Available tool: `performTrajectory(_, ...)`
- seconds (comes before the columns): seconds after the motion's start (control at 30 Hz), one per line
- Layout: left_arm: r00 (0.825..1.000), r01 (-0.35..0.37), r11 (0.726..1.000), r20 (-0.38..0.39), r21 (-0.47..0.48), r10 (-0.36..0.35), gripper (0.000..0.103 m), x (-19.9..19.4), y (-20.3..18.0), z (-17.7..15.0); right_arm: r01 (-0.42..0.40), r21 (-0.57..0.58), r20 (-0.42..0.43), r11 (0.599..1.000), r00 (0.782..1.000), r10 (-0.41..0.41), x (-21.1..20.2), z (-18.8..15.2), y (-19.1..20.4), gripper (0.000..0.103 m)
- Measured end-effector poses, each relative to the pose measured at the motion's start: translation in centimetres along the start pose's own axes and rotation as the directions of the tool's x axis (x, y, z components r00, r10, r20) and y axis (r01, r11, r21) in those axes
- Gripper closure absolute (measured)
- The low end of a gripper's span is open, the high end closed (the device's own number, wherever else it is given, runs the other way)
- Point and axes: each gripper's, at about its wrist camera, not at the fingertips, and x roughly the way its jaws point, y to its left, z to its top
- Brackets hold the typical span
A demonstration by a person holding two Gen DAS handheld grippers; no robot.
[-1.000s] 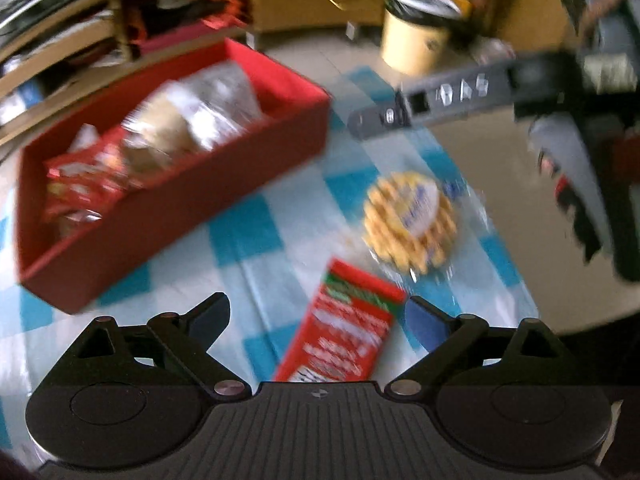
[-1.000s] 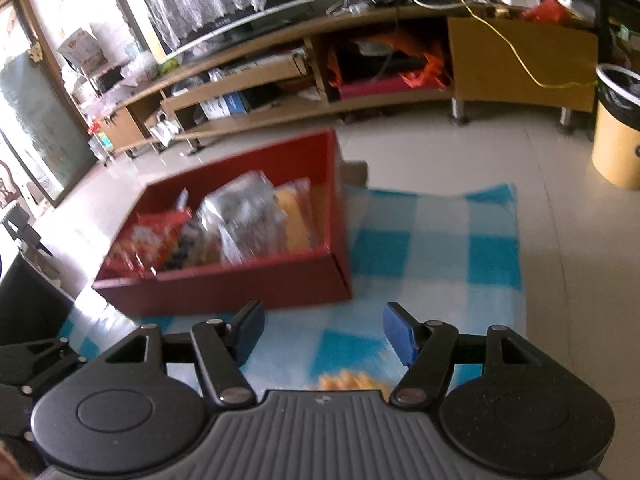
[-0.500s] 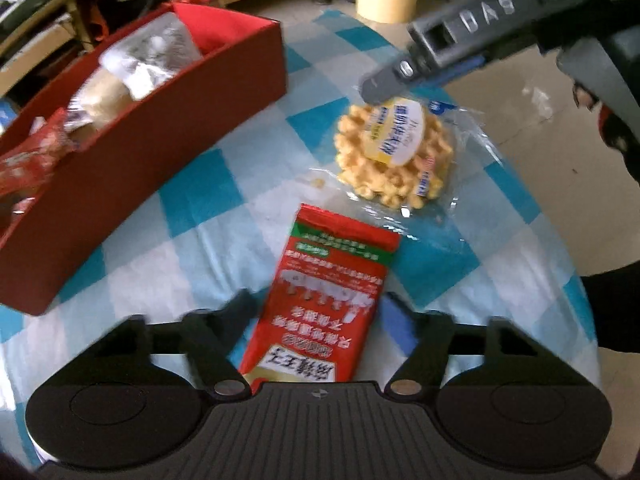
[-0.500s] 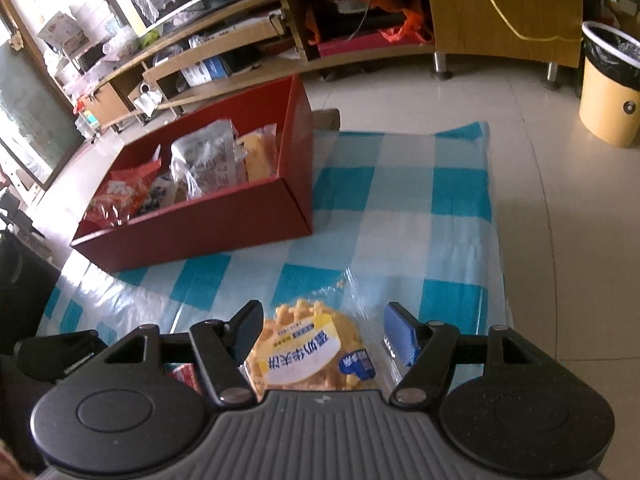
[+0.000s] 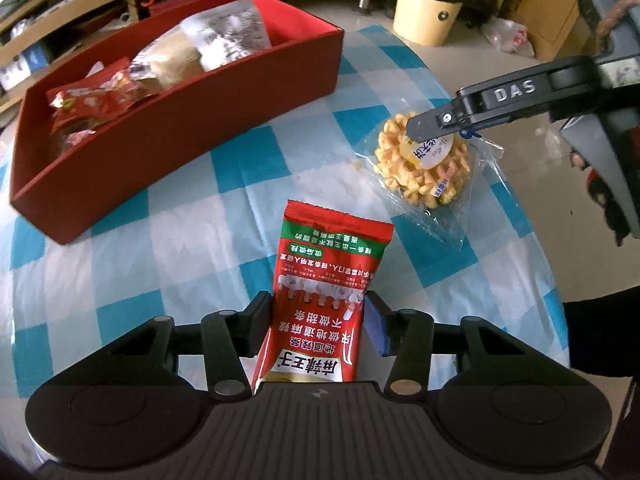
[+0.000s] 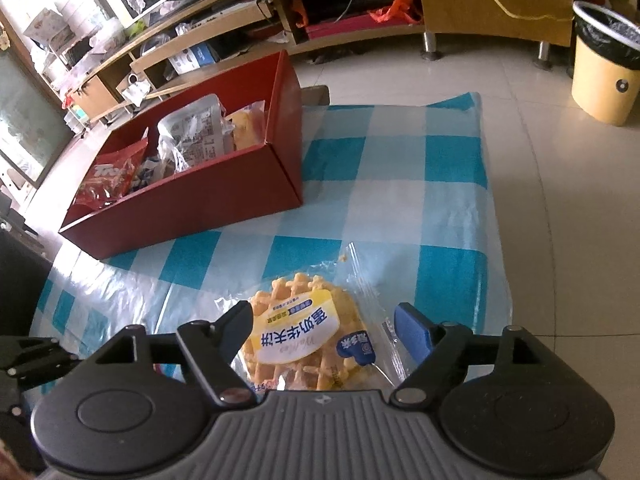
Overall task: Organize snacks
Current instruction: 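Grasp the red-green spicy strip pack with left tool while right tool grasps the waffle pack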
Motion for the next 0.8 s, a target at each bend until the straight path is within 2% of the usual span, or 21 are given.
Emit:
performTrajectory(0.07,1.000,0.004,1.000,-0.001,-0.013,-0.004,0.046,0.0,0.2,-0.1,-0.004,-0.013,-0.038,1.000,0.999,0.003,0.8,0.0,0.2,0.018)
performTrajectory(0.13,1.000,0.001,1.000,-0.008,-0.020,-0.002,0.046,-0.1,0.3,-0.2,0.005,-0.044,-0.069,0.999,0.998,-0.008,1.6,-0.4,0.8,0.018)
performTrajectory(0.17,1.000,0.002,1.000,-0.013,-0.022,-0.002,0.046,0.0,0.4,-0.2,0.001,-0.060,-0.076,0.998,0.997,-0.005,1.9,-0.6,1.2,0.013)
performTrajectory(0.27,1.000,0.010,0.999,-0.027,-0.033,-0.011,0.045,0.2,0.6,-0.4,-0.013,-0.129,-0.084,0.991,0.996,0.002,2.1,-1.0,2.6,0.012)
performTrajectory(0.33,0.999,0.010,0.999,-0.034,-0.035,-0.011,0.045,0.4,0.7,-0.4,-0.032,-0.145,-0.104,0.989,0.994,0.017,2.7,-1.1,3.2,0.005)
performTrajectory(0.37,0.999,0.007,0.999,-0.038,-0.036,-0.009,0.045,0.5,0.7,-0.4,-0.027,-0.162,-0.107,0.986,0.994,0.010,2.9,-1.1,3.6,0.001)
performTrajectory(0.5,0.999,-0.003,1.000,-0.037,-0.028,0.002,0.043,0.9,0.8,-0.5,0.042,-0.264,-0.106,0.964,0.992,-0.072,4.0,-1.5,5.4,0.000)
performTrajectory(0.67,0.998,-0.044,0.999,-0.037,0.007,0.044,0.037,1.2,0.5,-0.7,0.134,-0.330,-0.070,0.934,0.984,-0.166,4.7,-2.2,6.8,0.000)
performTrajectory(0.73,0.998,-0.040,0.999,-0.042,0.026,0.041,0.024,1.4,0.2,-0.7,0.149,-0.346,-0.041,0.926,0.984,-0.173,4.6,-2.7,6.9,0.000)
performTrajectory(0.8,0.997,-0.059,0.996,-0.042,0.067,0.062,0.019,1.9,-0.5,-0.7,0.138,-0.351,-0.034,0.926,0.986,-0.160,4.6,-2.7,6.7,0.000)
